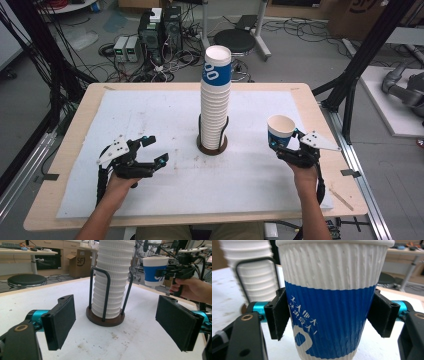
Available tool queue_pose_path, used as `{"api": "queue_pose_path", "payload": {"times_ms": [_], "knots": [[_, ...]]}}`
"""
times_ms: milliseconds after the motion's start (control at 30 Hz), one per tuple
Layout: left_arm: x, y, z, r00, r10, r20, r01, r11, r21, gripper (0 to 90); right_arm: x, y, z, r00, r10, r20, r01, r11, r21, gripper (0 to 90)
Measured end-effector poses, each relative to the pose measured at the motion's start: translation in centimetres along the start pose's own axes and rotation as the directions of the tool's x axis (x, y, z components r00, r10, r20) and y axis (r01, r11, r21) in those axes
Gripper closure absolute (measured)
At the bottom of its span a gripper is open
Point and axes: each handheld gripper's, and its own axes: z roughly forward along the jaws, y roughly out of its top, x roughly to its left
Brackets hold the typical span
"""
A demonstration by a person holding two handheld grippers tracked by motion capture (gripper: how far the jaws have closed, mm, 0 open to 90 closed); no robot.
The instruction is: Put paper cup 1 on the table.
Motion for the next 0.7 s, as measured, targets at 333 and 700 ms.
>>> {"api": "queue_pose_path", "payload": {"times_ms": [333,700], "knots": [[0.0,-0.2,0.2,1.0000,0.002,0.002,-0.002,0.9999,0.010,16.2,-1.5,-1.2,2.2,0.9933,0.067,0.094,-0.073,0.996,0.055,26.5],[0.1,-0.3,0.2,1.0000,0.005,0.000,-0.005,0.9999,0.015,16.2,-2.1,-2.7,4.8,0.9836,0.099,0.151,-0.124,0.978,0.169,26.2]]}}
